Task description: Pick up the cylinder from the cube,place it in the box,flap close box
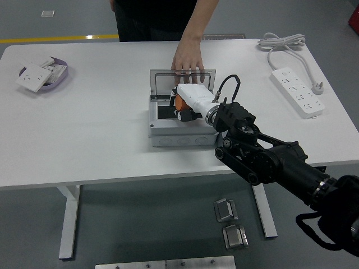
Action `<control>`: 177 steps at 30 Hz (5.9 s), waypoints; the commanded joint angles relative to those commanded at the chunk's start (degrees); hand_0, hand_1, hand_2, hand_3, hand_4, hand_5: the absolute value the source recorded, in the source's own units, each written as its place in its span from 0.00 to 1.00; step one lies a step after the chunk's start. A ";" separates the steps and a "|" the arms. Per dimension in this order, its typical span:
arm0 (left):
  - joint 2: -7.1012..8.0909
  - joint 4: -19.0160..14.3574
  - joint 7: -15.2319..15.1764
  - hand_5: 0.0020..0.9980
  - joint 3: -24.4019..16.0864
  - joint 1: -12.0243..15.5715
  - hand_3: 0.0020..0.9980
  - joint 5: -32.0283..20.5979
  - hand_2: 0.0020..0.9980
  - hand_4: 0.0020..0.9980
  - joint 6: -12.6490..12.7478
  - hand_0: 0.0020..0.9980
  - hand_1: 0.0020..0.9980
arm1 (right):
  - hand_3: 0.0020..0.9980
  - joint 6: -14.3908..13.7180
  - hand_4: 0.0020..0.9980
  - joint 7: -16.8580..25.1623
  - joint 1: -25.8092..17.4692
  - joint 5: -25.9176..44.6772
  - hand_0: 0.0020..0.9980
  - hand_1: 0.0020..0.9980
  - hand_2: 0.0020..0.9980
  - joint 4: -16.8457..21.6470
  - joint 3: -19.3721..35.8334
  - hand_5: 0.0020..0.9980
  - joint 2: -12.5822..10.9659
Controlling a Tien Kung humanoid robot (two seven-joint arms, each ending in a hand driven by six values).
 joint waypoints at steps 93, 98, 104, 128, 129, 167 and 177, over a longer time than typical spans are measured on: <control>-0.01 0.00 -0.38 0.29 0.22 -0.19 0.61 -0.10 0.61 0.67 -0.03 0.60 0.62 | 0.69 -0.86 0.64 4.89 3.77 27.05 0.77 0.69 0.68 12.98 -10.48 0.29 -15.01; -0.16 0.00 -0.72 0.29 0.55 -0.15 0.61 -0.53 0.61 0.67 -0.07 0.60 0.62 | 0.69 -0.74 0.64 3.06 1.45 22.69 0.76 0.69 0.68 16.58 -8.14 0.29 -15.93; -0.40 0.00 -0.78 0.29 0.54 -0.02 0.61 -0.59 0.61 0.67 -0.02 0.60 0.62 | 0.70 -0.48 0.64 0.91 -1.10 16.78 0.76 0.69 0.68 19.30 -4.98 0.29 -15.73; -0.72 0.00 -0.45 0.29 -0.23 0.31 0.61 -0.15 0.61 0.67 0.15 0.60 0.62 | 0.70 0.08 0.64 -2.06 -6.98 8.22 0.75 0.69 0.69 25.05 3.15 0.30 -17.25; -0.74 0.00 -0.39 0.29 -0.33 0.33 0.61 -0.09 0.61 0.67 0.18 0.60 0.62 | 0.70 0.10 0.64 -2.12 -7.56 7.79 0.75 0.69 0.69 25.46 4.42 0.30 -17.60; -1.97 0.00 -0.48 0.30 -0.07 1.82 0.61 -0.91 0.61 0.67 0.64 0.60 0.62 | 0.68 -7.43 0.64 16.21 -32.86 32.34 0.74 0.68 0.67 29.81 40.72 0.32 -15.43; -1.61 0.00 -0.66 0.30 0.00 1.22 0.61 -0.94 0.61 0.67 0.54 0.60 0.62 | 0.68 -6.73 0.64 19.96 -34.30 40.87 0.75 0.68 0.67 29.00 42.73 0.31 -14.99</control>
